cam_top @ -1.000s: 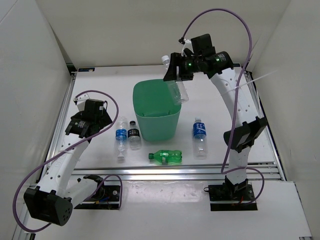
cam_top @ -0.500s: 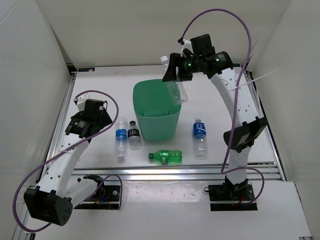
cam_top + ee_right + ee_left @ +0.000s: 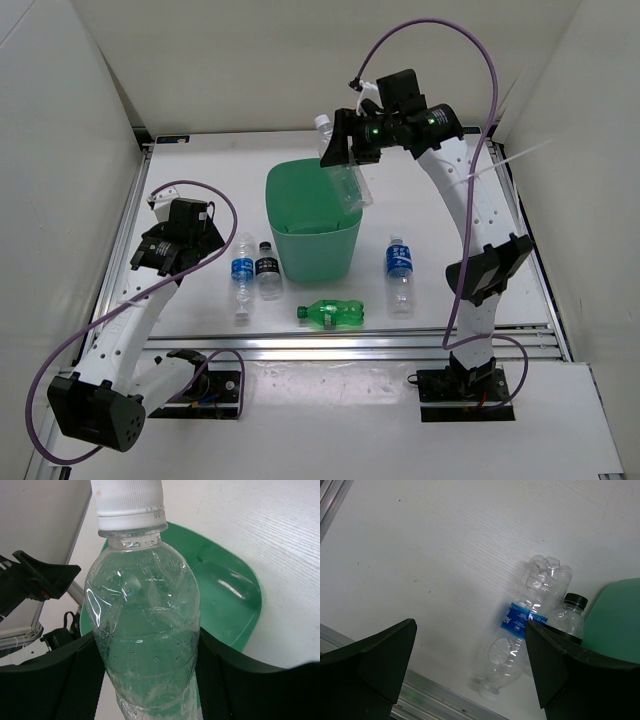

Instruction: Put the plastic bottles in the bin

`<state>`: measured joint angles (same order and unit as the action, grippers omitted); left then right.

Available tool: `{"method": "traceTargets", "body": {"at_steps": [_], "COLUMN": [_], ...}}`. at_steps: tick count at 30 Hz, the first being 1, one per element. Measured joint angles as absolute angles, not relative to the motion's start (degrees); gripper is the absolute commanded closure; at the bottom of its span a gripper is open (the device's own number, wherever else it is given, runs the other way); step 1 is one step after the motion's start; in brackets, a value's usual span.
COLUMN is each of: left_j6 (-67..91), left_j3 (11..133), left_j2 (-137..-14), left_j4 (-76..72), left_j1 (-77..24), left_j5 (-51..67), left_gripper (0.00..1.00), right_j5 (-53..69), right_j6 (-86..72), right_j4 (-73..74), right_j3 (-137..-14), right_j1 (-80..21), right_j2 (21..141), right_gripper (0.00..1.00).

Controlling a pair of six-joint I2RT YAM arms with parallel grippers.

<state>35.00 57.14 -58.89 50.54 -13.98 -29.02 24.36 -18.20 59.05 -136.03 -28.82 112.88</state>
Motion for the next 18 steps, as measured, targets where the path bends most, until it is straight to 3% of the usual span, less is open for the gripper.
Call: {"method": "traceTargets", "body": {"at_steps": [18], "left_j6": [35.4], "left_j3": [57.1], "left_j2": [-58.9], "left_j4": [50.5], "left_j1": [-14.0], "left_j5": [-29.0], "left_gripper": [0.00], "right_j5": [26.4], "right_j6": [-17.5], "right_j4": [59.0], "right_j3": [-134.0], "right_j1": [-29.8], "right_j2": [112.9], "right_gripper": [0.70]}}
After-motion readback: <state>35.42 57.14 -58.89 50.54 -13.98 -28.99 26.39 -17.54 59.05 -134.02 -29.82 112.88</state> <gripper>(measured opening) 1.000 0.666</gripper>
